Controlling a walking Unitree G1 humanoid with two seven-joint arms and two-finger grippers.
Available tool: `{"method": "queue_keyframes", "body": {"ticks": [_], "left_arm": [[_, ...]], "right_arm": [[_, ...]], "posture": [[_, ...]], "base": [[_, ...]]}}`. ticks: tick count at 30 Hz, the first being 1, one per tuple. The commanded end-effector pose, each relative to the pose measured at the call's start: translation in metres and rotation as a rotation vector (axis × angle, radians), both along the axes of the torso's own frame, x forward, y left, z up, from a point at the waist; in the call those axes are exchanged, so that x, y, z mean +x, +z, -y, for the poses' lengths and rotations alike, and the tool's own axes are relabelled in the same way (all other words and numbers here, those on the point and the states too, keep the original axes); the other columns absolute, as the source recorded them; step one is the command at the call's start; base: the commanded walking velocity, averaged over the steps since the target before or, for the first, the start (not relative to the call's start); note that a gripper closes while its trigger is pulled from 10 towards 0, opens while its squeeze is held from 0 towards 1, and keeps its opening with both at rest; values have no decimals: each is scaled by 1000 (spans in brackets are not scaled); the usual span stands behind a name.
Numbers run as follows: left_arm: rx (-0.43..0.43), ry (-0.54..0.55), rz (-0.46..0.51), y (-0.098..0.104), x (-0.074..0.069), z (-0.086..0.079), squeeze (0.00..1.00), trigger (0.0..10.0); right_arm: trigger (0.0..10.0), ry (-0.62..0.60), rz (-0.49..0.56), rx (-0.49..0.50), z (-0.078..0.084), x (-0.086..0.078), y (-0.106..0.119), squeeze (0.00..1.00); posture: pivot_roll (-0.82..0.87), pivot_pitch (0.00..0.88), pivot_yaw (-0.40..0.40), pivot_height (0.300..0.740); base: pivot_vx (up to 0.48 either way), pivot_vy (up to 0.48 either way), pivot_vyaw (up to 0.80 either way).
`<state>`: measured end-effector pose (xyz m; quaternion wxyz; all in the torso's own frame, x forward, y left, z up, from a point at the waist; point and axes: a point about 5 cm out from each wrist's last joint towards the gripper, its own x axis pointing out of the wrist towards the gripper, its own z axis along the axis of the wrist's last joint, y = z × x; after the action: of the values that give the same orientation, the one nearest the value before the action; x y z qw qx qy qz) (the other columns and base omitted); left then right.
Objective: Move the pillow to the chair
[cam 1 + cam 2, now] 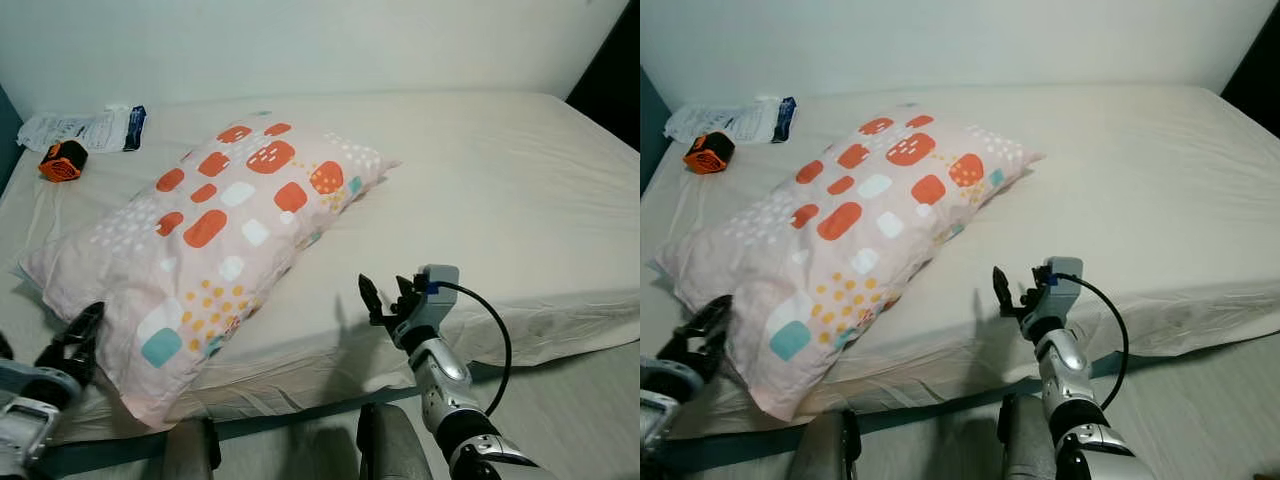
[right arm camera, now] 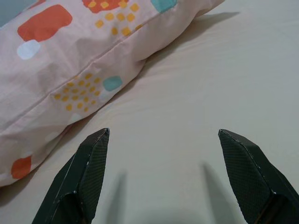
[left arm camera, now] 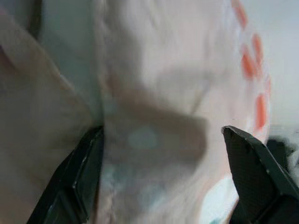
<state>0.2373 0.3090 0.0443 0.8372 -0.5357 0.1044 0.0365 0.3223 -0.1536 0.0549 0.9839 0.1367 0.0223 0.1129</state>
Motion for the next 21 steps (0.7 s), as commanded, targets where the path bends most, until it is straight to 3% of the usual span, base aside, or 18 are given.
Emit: {"method": "queue_keyframes", "body": {"ticks": [1, 6, 11, 12, 14, 16, 21], "left_arm": [[26, -70, -57, -13, -5, 13, 1000, 10000], [118, -159, -119, -25, -10, 25, 1000, 10000], [56, -153, -97, -24, -10, 28, 1000, 10000], [-9, -114, -46, -19, -6, 31, 1000, 10000], [-9, -114, -46, -19, -6, 31, 1000, 10000], [-92, -50, 34, -11, 2, 35, 1000, 10000], [-125, -23, 73, -8, 9, 42, 1000, 10000]], "right_arm": [[10000, -8, -15, 9, 2, -3, -4, 0], [10000, -8, -8, 5, 3, -3, -2, 0], [10000, -11, -7, 5, 5, -2, -2, 0], [10000, -12, -9, 7, 4, -2, -2, 0], [10000, -12, -9, 7, 4, -2, -2, 0], [10000, -10, -11, 9, 3, -2, -2, 0], [10000, -8, -13, 10, 2, -2, -2, 0]], "posture": [[90, 71, -94, 561], [86, 71, -94, 561], [90, 72, -96, 561], [90, 73, -97, 561], [90, 73, -97, 561], [92, 74, -98, 561], [93, 73, -100, 561]], "base": [[0, 0, 0], [0, 0, 0], [0, 0, 0], [0, 0, 0], [0, 0, 0], [0, 0, 0], [0, 0, 0]]}}
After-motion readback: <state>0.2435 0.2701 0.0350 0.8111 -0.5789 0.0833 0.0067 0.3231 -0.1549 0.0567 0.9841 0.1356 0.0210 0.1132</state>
